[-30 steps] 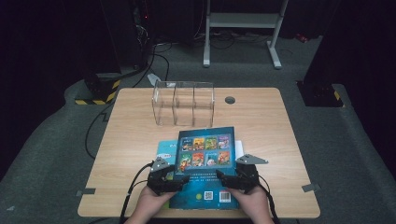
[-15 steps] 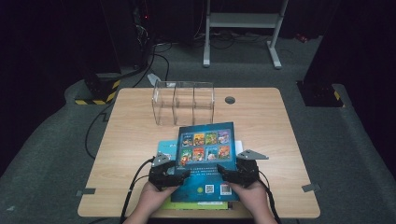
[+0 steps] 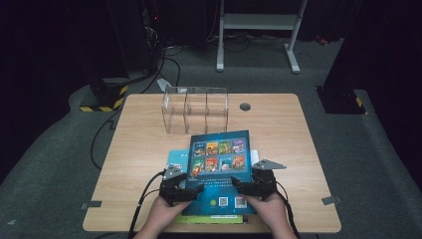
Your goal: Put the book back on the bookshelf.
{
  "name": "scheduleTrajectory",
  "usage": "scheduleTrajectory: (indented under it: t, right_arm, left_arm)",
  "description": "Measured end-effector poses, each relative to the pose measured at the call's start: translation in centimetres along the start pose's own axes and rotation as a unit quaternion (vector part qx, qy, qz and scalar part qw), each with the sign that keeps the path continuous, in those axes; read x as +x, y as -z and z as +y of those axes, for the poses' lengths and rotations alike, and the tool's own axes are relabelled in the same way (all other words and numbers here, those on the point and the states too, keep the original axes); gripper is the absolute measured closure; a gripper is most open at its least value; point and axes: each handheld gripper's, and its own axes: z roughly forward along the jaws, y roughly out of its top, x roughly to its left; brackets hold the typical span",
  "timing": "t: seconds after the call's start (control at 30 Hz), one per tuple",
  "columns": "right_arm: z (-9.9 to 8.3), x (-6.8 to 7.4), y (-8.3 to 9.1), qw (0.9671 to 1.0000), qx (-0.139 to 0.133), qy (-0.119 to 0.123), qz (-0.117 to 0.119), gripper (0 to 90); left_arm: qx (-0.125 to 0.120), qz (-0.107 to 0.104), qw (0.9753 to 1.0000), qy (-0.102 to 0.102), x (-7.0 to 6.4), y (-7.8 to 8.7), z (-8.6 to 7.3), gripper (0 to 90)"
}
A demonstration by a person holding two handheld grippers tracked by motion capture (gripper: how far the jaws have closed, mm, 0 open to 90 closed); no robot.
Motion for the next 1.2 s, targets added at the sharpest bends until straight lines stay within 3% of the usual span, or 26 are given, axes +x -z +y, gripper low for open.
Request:
scheduleTrajectory:
  t: [0.2,0.3,0.57,0.93,1.2]
  right_arm:
    - [0.0,-0.2,-0.4,0.9999,0.004,-0.008,0.015,18.6]
    - [0.0,-0.2,-0.6,0.9994,0.01,-0.023,0.025,19.3]
    - [0.1,-0.1,-0.6,0.9994,0.014,-0.023,0.022,19.7]
    - [0.0,-0.7,0.2,0.999,0.004,-0.031,0.033,33.4]
    - [-0.2,-0.7,0.4,0.9989,-0.003,-0.027,0.037,36.5]
  left_arm:
    - [-0.003,-0.004,1.0,0.0,0.0,0.0,-0.1,14.1]
    - [-0.003,-0.003,1.0,-0.003,0.1,0.0,-0.1,14.1]
    - [-0.005,-0.003,1.0,-0.005,0.1,0.1,-0.2,14.4]
    - [-0.004,-0.001,1.0,-0.005,0.1,0.1,-0.3,14.7]
    - [-0.004,0.001,1.0,-0.004,0.1,0.1,-0.3,14.6]
